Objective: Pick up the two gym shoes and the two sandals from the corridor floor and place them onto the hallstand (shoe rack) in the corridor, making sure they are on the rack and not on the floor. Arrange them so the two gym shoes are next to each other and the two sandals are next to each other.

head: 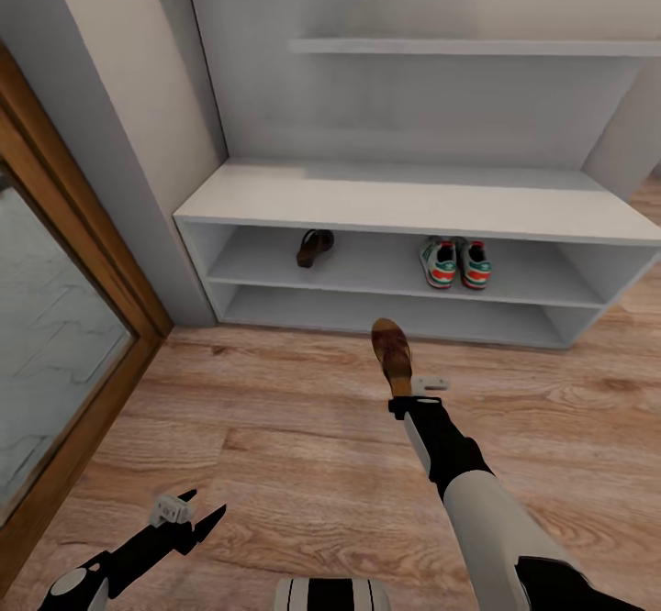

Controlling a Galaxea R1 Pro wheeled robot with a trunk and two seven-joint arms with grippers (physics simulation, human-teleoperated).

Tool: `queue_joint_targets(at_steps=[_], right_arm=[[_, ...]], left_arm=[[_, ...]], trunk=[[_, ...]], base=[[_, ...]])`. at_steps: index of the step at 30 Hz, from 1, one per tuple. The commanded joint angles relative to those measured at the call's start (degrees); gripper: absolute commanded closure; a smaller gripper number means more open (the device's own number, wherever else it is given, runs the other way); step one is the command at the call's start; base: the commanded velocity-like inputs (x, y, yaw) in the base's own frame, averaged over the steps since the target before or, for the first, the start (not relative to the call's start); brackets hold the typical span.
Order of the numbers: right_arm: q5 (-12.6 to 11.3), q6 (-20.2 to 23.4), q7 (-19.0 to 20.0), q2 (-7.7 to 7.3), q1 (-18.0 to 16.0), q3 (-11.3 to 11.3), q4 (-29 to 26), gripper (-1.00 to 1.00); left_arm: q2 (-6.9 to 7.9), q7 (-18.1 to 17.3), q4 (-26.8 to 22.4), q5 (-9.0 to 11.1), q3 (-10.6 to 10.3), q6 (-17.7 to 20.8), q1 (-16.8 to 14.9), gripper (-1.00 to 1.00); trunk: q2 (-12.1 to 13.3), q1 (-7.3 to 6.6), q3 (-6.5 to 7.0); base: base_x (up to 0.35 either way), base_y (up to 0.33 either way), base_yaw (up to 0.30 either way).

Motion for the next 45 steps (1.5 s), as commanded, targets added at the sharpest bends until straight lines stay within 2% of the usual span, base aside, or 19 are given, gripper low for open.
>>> queue_joint_targets(at_steps=[1, 11, 15, 17, 18, 21, 38, 45], right_arm=[[0.4, 0.4, -0.1, 0.07, 0.0, -0.3, -0.1, 1.0], [0.5, 0.4, -0.3, 0.07, 0.0, -0.5, -0.3, 1.0], [0.3, 0.8, -2.4, 0.07, -0.1, -0.5, -2.7, 1.0], [0.2, 2.6, -4.7, 0.07, -0.2, -0.5, -5.5, 1.0], [0.2, 4.9, -5.6, 0.07, -0.2, -0.5, -7.4, 1.0], [0.2, 7.3, -6.2, 0.07, -0.2, -0.5, -8.9, 1.0], [0.2, 8.5, -6.4, 0.07, -0.2, -0.4, -9.2, 1.0], [0.2, 8.5, -6.4, 0.07, -0.2, -0.3, -9.2, 1.0]], left_arm=[[-0.03, -0.3, 0.0, -0.3, 0.3, -0.2, -0.1, -1.0], [-0.19, -0.2, 0.1, -0.3, -0.1, -0.2, -0.1, -1.0], [-0.21, -0.2, 0.0, -0.3, -0.1, -0.2, -0.1, -1.0], [-0.21, -0.2, 0.0, -0.3, -0.1, -0.2, -0.1, -1.0], [-0.21, -0.2, 0.0, -0.2, -0.2, -0.2, -0.1, -1.0], [-0.21, -0.3, 0.0, -0.2, -0.3, -0.2, -0.1, -1.0], [-0.36, -0.3, 0.0, -0.1, -0.4, -0.2, -0.1, -1.0], [-0.45, -0.2, -0.1, -0.1, -0.4, -0.2, -0.1, -1.0]], trunk=[[0.0, -0.01, -0.11], [0.0, -0.01, -0.39], [0.0, -0.01, -0.4], [0.0, -0.01, -0.4], [0.0, -0.01, -0.4], [0.0, -0.01, -0.4], [0.0, -0.01, -0.4], [0.0, -0.01, -0.4]], base=[[0.062, 0.0, 0.182], [0.125, 0.0, 0.075], [0.052, 0.0, 0.004], [0.014, 0.0, 0.001], [0.022, 0.0, 0.0], [0.074, 0.022, 0.0], [0.208, 0.192, 0.0], [0.278, 0.058, 0.0]])
